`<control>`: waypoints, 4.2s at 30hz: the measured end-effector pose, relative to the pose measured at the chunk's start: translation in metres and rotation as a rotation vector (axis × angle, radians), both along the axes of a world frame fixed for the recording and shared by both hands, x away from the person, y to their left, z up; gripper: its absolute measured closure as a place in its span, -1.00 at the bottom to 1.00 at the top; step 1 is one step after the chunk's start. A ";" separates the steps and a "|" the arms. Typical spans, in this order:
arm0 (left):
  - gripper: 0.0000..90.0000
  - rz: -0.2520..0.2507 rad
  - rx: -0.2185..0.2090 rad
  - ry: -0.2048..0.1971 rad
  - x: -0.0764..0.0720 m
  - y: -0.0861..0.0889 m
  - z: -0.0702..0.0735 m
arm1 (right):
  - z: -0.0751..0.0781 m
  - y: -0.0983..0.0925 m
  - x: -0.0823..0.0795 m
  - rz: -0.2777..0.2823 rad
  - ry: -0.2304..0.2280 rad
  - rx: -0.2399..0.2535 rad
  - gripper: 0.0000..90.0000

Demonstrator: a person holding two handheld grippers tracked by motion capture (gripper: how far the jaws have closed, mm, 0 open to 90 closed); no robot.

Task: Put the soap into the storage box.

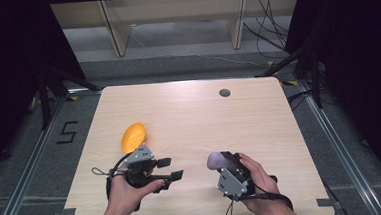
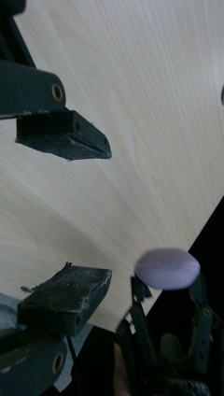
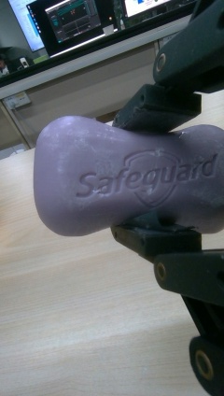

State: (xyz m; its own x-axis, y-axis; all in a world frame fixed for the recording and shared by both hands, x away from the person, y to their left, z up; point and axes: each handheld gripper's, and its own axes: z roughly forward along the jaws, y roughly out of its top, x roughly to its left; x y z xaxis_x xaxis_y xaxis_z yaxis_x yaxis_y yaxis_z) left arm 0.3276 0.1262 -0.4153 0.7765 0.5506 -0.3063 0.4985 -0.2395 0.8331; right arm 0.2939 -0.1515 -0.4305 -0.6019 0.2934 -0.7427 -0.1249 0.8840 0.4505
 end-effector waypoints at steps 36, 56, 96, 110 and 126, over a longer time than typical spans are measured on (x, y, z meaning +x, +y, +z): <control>0.03 -0.110 0.004 0.122 0.034 -0.092 0.003 | 0.000 0.005 0.005 0.042 -0.022 -0.041 0.11; 0.15 -0.121 -0.032 0.178 0.041 -0.096 -0.003 | 0.001 0.006 0.002 0.036 -0.013 -0.023 0.11; 0.31 -0.010 0.014 0.027 0.035 -0.080 0.004 | 0.003 -0.017 -0.007 -0.042 -0.016 0.039 -0.30; 0.31 0.105 0.037 -0.029 0.037 -0.056 0.002 | 0.001 -0.034 -0.009 -0.086 0.057 0.131 -0.09; 0.31 0.211 0.096 -0.058 0.041 -0.041 -0.004 | 0.001 -0.044 -0.006 -0.124 0.059 0.147 -0.09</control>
